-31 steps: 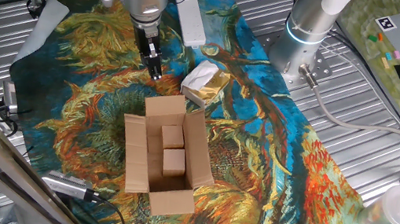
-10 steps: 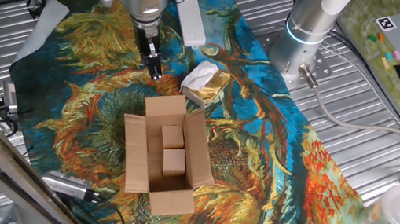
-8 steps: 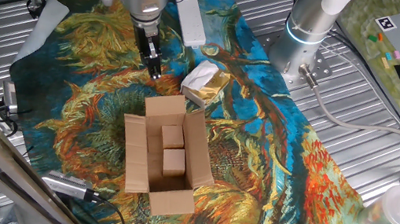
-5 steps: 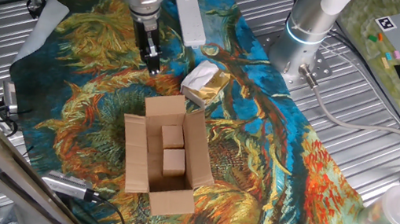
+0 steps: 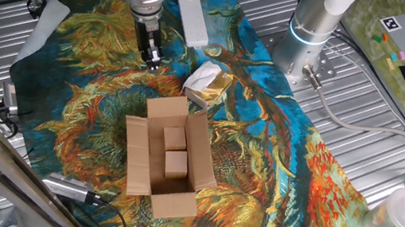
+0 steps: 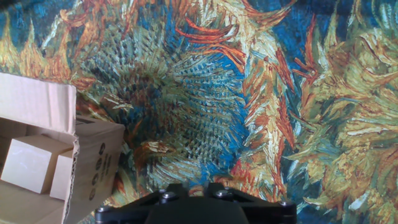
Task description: Cover the box
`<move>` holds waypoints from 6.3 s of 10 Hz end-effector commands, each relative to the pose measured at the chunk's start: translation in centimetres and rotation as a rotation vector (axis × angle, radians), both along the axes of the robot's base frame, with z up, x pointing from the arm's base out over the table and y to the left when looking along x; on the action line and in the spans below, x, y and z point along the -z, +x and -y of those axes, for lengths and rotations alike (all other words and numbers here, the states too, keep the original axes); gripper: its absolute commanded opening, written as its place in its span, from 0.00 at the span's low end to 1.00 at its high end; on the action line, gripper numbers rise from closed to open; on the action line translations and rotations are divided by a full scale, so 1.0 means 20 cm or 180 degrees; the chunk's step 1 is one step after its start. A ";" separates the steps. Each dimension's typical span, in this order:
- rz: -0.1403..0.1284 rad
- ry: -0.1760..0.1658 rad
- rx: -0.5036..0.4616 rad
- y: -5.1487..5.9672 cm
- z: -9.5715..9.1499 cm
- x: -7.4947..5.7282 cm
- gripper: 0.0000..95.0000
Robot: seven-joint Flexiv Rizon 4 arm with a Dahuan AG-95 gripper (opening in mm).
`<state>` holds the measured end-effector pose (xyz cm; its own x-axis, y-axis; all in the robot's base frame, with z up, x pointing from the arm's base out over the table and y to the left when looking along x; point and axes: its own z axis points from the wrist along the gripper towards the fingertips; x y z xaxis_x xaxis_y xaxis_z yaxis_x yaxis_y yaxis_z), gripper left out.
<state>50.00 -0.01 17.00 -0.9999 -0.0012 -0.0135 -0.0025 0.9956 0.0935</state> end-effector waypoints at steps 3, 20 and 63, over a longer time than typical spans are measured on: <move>-0.0002 -0.0001 0.0007 0.00 0.00 0.00 0.00; 0.0023 0.0007 -0.0228 0.00 0.00 0.00 0.00; -0.0240 -0.0034 -0.1533 0.19 -0.24 0.00 0.00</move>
